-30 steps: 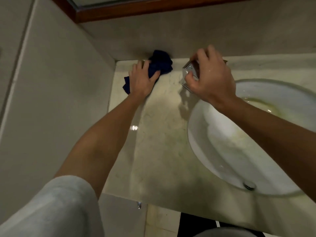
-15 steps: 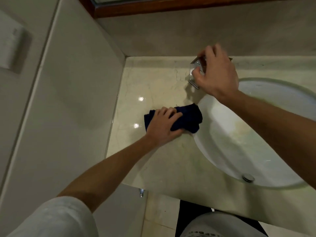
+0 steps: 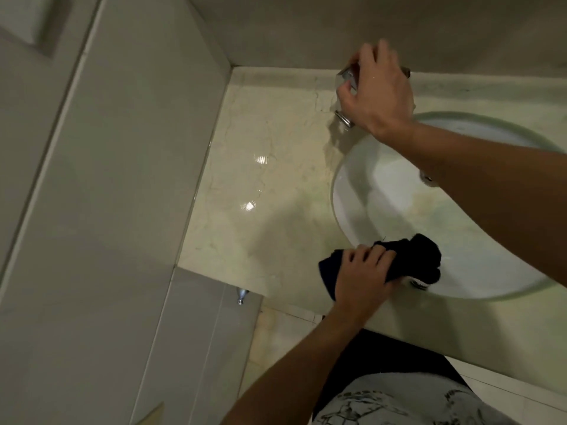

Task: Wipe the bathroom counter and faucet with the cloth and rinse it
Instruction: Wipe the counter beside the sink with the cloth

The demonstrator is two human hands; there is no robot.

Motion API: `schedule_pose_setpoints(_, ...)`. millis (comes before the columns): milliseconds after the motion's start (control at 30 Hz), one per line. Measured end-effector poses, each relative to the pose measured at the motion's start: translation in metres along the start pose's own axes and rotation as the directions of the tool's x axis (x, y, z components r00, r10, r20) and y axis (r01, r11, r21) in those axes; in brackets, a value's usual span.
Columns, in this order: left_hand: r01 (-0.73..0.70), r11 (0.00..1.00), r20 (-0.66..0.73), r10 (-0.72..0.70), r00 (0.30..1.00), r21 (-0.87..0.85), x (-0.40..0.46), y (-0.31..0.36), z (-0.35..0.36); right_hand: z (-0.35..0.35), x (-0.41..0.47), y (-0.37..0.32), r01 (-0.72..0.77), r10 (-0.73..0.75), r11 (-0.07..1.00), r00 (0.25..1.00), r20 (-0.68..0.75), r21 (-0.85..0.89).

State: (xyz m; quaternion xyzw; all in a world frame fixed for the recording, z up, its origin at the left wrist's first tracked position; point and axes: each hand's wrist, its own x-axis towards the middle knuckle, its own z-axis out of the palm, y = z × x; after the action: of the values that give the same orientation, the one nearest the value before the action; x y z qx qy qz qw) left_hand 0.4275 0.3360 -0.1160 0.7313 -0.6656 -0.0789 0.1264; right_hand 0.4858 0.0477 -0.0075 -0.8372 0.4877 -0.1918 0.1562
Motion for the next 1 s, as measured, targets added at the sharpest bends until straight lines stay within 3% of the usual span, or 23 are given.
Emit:
schedule_pose_setpoints(100, 0.082, 0.984, -0.078, -0.096, 0.992, -0.16, 0.004, -0.013, -0.01, -0.002, -0.001, 0.002, 0.013, -0.013, 1.0, 1.0, 0.007, 0.0)
schedule_pose_setpoints(200, 0.259, 0.908, -0.132, -0.316, 0.94, -0.33, 0.0, -0.055, -0.042, -0.003, 0.0, 0.002, 0.019, -0.019, 1.0, 1.0, 0.009, -0.002)
schedule_pose_setpoints(300, 0.462, 0.83, -0.15, -0.524, 0.839, -0.313, -0.012, -0.115, -0.081, -0.002, 0.0, 0.001, 0.018, -0.018, 1.0, 1.0, 0.003, -0.009)
schedule_pose_setpoints(433, 0.611, 0.763, -0.082, -0.637, 0.766, -0.211, -0.035, -0.171, -0.104, -0.002, 0.001, 0.001, 0.016, -0.016, 1.0, 1.0, -0.004, -0.017)
schedule_pose_setpoints(567, 0.623, 0.767, -0.097, -0.639, 0.763, -0.153, -0.042, -0.142, -0.08, 0.0, 0.001, 0.002, 0.024, -0.024, 1.0, 1.0, -0.019, -0.017)
schedule_pose_setpoints(700, 0.599, 0.763, -0.109, -0.635, 0.765, -0.243, -0.039, -0.047, -0.037, -0.001, 0.002, 0.003, 0.018, -0.018, 1.0, 1.0, -0.022, 0.006)
schedule_pose_setpoints(800, 0.501, 0.81, -0.056, -0.541, 0.839, -0.304, -0.032, 0.04, -0.008, -0.002, 0.001, 0.004, 0.019, -0.019, 1.0, 1.0, -0.014, 0.014)
schedule_pose_setpoints(900, 0.286, 0.925, 0.039, -0.286, 0.958, -0.25, -0.016, 0.112, 0.013, -0.003, 0.001, 0.005, 0.022, -0.022, 1.0, 1.0, -0.016, 0.02)
schedule_pose_setpoints(933, 0.251, 0.93, 0.072, -0.24, 0.968, -0.268, -0.01, 0.127, 0.018, -0.003, 0.002, 0.006, 0.025, -0.025, 1.0, 1.0, -0.009, 0.017)
schedule_pose_setpoints(1000, 0.295, 0.873, 0.1, -0.278, 0.955, -0.389, 0.003, 0.141, 0.016, -0.004, 0.002, 0.008, 0.031, -0.031, 0.999, 0.999, 0.01, 0.027)
